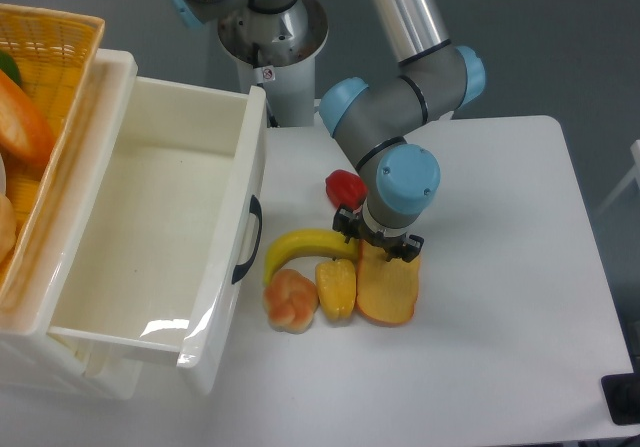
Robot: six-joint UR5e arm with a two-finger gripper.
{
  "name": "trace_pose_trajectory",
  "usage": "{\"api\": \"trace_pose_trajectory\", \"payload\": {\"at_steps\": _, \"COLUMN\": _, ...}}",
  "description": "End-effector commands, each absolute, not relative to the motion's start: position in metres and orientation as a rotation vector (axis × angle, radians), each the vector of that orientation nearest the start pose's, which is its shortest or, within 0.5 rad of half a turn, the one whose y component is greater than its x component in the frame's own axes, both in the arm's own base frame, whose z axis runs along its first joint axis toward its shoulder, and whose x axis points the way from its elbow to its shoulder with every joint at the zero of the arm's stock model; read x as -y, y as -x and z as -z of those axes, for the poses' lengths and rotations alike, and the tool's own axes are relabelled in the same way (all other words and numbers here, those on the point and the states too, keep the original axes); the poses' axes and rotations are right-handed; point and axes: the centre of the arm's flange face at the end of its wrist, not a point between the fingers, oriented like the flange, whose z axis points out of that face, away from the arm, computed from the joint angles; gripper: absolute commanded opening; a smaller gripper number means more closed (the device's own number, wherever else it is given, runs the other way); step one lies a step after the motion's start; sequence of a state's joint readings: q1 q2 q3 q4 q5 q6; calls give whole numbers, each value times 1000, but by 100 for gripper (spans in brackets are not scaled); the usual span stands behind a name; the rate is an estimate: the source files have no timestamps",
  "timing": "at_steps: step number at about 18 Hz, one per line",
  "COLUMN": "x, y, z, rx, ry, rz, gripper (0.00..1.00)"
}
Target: Pick up the bread slice
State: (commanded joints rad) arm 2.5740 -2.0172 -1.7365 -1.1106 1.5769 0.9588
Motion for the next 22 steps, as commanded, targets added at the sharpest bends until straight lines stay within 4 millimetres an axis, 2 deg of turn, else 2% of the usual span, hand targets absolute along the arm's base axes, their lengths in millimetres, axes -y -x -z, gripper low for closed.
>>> {"api": "trace_pose_trajectory", "payload": {"at_steps": 3, "x": -428, "y": 426, "z": -209, "rx": 76, "ry": 3223, "rz": 194, "gripper": 39}}
{"api": "trace_pose_trajectory", "payload": {"at_steps": 5, "x": -428, "y": 426, "z": -208, "rx": 71, "ry": 3223, "rz": 196, "gripper": 24}}
{"api": "trace_pose_trajectory", "payload": {"at_steps": 7, "x": -427, "y": 429, "z": -212, "rx": 71, "ry": 3219, "rz": 184, "gripper": 3}}
{"api": "trace_pose_trajectory", "payload": {"at_steps": 8, "x": -427, "y": 431, "z": -214, "rx": 71, "ry": 3219, "rz": 181, "gripper": 0}}
{"api": "trace_pose_trajectory", "payload": {"at_steps": 13, "x": -429, "y": 446, "z": -232, "rx": 85, "ry": 3199, "rz": 124, "gripper": 0}}
{"api": "trace_pose_trajectory", "payload": {"at_steps": 15, "x": -433, "y": 456, "z": -246, "rx": 87, "ry": 3184, "rz": 82, "gripper": 0}}
{"api": "trace_pose_trajectory", "payload": {"at_steps": 20, "x": -440, "y": 497, "z": -295, "rx": 80, "ry": 3154, "rz": -11, "gripper": 0}}
{"api": "trace_pose_trajectory", "payload": {"at_steps": 22, "x": -438, "y": 518, "z": -318, "rx": -70, "ry": 3162, "rz": 10, "gripper": 0}}
